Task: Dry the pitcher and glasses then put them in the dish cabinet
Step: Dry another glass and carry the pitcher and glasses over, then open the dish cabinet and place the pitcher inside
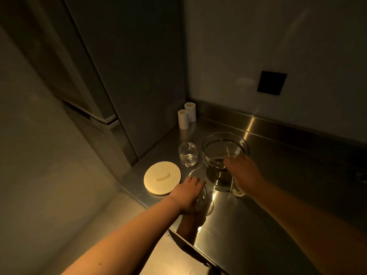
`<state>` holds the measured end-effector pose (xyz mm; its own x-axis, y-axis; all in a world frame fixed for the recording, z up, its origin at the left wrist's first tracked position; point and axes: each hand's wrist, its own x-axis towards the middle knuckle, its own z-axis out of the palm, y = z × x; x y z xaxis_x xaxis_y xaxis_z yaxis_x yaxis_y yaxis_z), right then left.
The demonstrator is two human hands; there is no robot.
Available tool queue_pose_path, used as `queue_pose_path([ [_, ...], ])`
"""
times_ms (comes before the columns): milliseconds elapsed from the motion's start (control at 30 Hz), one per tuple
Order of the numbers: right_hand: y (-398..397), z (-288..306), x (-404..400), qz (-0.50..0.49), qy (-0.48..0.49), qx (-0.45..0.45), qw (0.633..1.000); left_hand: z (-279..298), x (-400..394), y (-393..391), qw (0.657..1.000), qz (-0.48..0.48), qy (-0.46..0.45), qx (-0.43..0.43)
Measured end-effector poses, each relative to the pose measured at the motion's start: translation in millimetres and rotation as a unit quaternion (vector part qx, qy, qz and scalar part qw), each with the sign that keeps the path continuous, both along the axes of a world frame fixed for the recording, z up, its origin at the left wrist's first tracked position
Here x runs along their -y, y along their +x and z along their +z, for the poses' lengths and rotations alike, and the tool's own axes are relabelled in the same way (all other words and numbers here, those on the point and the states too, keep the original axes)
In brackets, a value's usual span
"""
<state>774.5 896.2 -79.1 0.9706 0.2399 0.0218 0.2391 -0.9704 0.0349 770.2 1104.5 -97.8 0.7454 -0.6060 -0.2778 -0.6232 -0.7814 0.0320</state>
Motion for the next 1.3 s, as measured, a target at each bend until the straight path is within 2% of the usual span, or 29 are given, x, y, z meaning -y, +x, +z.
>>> queue_pose_path([
  [233,-2.9,-2.0,-15.0,-0.06,0.011,0.004,0.998,-8.0,-7.0,18.8,0.997,-0.073,-0.012,-0.006],
  [500,-7.5,-1.1,-23.1,-0.092,0.033,0.006,0.995,-12.3,-6.8,14.1,0.997,-0.073,0.005,-0.002],
  [633,-10.7,5.2,-29.5,-0.112,0.093,-0.003,0.989,-12.0,-15.0,13.2,0.998,-0.034,-0.032,-0.042],
  [767,-7.3,23.2,-59.5,-0.061,0.178,0.072,0.98,-0.4,-40.1,9.9,0.996,-0.012,-0.09,-0.018],
  [933,26.5,41.5,-138.8,0.009,0.198,0.109,0.974,21.3,-117.8,35.8,0.987,0.034,-0.137,0.077],
  [1100,83.7,47.8,-240.9,0.096,0.192,0.132,0.968,36.4,-234.1,98.2,0.972,0.113,-0.129,0.159],
  [1300,161.3,37.2,-393.9,0.181,0.201,0.152,0.951,48.1,-378.7,191.9,0.97,0.128,-0.09,0.185],
])
